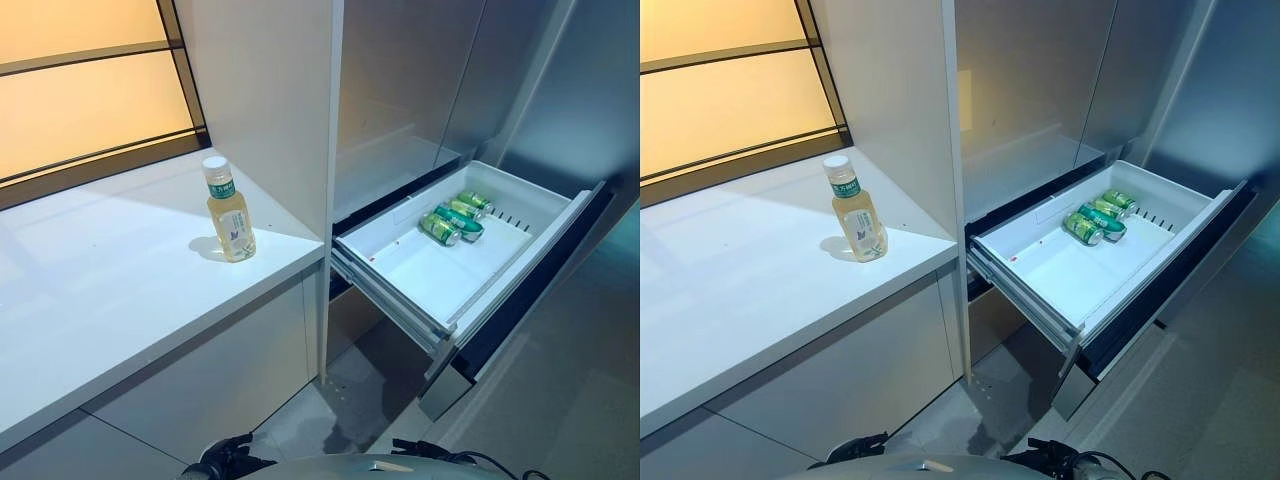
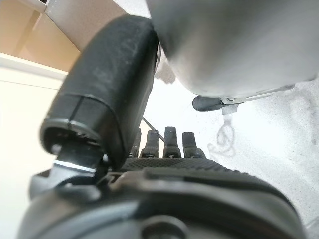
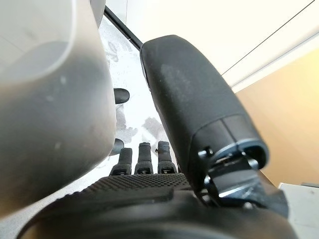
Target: Put drinks into fridge and close the fridge
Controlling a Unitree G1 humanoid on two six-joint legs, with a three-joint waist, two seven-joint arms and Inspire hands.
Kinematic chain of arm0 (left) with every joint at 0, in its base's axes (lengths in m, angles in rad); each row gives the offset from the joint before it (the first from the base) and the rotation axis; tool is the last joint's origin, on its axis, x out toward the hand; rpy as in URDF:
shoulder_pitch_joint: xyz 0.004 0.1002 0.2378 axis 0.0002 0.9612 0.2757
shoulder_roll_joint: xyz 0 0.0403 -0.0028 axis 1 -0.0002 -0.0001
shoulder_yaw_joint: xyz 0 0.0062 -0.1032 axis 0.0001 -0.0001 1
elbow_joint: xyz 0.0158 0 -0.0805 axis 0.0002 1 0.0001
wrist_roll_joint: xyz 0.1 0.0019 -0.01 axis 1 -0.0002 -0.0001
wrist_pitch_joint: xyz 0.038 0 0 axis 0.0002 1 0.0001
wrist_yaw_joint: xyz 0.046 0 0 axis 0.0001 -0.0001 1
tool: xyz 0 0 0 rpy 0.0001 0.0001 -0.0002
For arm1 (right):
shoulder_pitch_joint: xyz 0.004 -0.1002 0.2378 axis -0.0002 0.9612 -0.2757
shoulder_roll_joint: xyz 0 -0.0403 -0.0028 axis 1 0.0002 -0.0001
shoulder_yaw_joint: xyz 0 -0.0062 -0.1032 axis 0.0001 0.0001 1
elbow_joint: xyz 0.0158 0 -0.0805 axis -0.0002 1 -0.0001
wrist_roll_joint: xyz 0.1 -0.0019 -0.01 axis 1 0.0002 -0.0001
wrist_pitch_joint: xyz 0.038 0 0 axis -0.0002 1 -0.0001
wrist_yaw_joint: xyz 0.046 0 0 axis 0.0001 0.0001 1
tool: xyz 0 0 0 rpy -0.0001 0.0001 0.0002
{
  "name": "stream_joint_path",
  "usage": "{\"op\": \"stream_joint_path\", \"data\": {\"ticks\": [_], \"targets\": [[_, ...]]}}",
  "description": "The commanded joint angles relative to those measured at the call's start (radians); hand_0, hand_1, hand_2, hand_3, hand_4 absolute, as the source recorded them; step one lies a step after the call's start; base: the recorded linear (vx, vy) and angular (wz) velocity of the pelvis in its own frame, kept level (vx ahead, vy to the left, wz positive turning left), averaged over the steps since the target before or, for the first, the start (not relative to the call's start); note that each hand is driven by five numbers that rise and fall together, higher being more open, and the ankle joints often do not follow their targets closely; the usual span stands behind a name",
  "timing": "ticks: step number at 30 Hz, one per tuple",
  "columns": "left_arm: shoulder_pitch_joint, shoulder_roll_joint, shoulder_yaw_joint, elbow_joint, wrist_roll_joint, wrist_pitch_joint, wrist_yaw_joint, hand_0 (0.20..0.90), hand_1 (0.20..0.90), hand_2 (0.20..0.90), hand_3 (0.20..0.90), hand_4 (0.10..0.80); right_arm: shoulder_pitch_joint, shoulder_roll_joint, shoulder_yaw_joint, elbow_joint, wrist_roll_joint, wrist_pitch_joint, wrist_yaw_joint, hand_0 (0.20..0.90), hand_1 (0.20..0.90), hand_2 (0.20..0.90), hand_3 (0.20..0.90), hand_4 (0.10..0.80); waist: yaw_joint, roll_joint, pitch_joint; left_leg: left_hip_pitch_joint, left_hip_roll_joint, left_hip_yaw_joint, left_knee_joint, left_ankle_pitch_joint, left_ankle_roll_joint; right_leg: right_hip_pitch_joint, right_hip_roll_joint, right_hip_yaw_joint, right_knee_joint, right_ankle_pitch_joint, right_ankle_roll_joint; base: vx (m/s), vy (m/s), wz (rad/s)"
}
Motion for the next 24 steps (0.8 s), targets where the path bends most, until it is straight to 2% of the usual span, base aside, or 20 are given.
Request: {"op": "stream_joint_path", "data": {"ticks": [1,9,14,15,17,21,24], "targets": [[-0.059,-0.070,0.006,0.081,-0.001,-0.024,-0.034,0.900,0.900,0.900,0.900,0.800,-0.022,0.001,0.031,0.063,-0.038,-0.025,0.018,0.900,0.900,0.900,0.900,0.800,0.002,0.007,0.016,0.021,-0.034,-0.035,0.019,-0.105,0.030,-0.042,0.000,-0.063,0.051,0.015,0.030,0.000,0.000,0.00],[-0.063,-0.067,0.008,0.079,0.009,-0.037,-0.006,0.900,0.900,0.900,0.900,0.800,-0.023,-0.002,0.031,0.061,-0.038,-0.020,0.019,0.900,0.900,0.900,0.900,0.800,0.001,0.008,0.016,0.023,-0.033,-0.034,0.019,-0.105,0.030,-0.041,-0.001,-0.063,0.052,0.014,0.030,0.000,0.000,0.00],[-0.065,-0.061,-0.011,0.068,0.082,-0.101,0.029,0.900,0.900,0.900,0.900,0.800,-0.024,-0.001,0.038,0.051,-0.036,-0.009,0.017,0.900,0.900,0.900,0.900,0.800,0.000,0.009,0.015,0.023,-0.033,-0.033,0.018,-0.103,0.029,-0.042,0.002,-0.061,0.052,0.015,0.030,0.000,0.000,0.00],[-0.080,-0.050,-0.039,0.035,0.111,-0.148,0.041,0.900,0.900,0.900,0.900,0.800,-0.029,-0.009,0.045,0.041,-0.034,0.001,0.016,0.900,0.900,0.900,0.900,0.800,-0.003,0.012,0.019,0.021,-0.031,-0.034,0.018,-0.102,0.027,-0.044,0.002,-0.057,0.054,0.014,0.031,0.000,0.000,0.00],[-0.103,-0.020,-0.081,-0.053,0.124,-0.183,0.046,0.900,0.900,0.900,0.900,0.800,-0.038,-0.028,0.054,0.017,-0.032,0.022,0.018,0.900,0.900,0.900,0.900,0.800,-0.006,0.021,0.029,0.017,-0.029,-0.033,0.020,-0.098,0.024,-0.049,0.003,-0.052,0.057,0.014,0.032,-0.053,0.042,-0.02],[-0.128,0.054,-0.110,-0.276,0.138,-0.131,0.009,0.900,0.900,0.900,0.900,0.800,-0.044,-0.060,0.055,-0.019,-0.025,0.048,0.022,0.900,0.900,0.900,0.900,0.800,-0.002,0.035,0.042,0.010,-0.030,-0.038,0.020,-0.093,0.024,-0.055,0.004,-0.047,0.059,0.017,0.033,-0.045,0.037,0.00],[-0.129,0.127,-0.127,-0.489,0.075,-0.015,-0.140,0.900,0.900,0.900,0.900,0.800,-0.037,-0.079,0.043,-0.034,-0.030,0.050,0.026,0.900,0.900,0.900,0.900,0.800,0.003,0.046,0.046,0.005,-0.032,-0.044,0.021,-0.090,0.027,-0.058,0.004,-0.046,0.059,0.018,0.034,-0.038,0.037,0.00]]}}
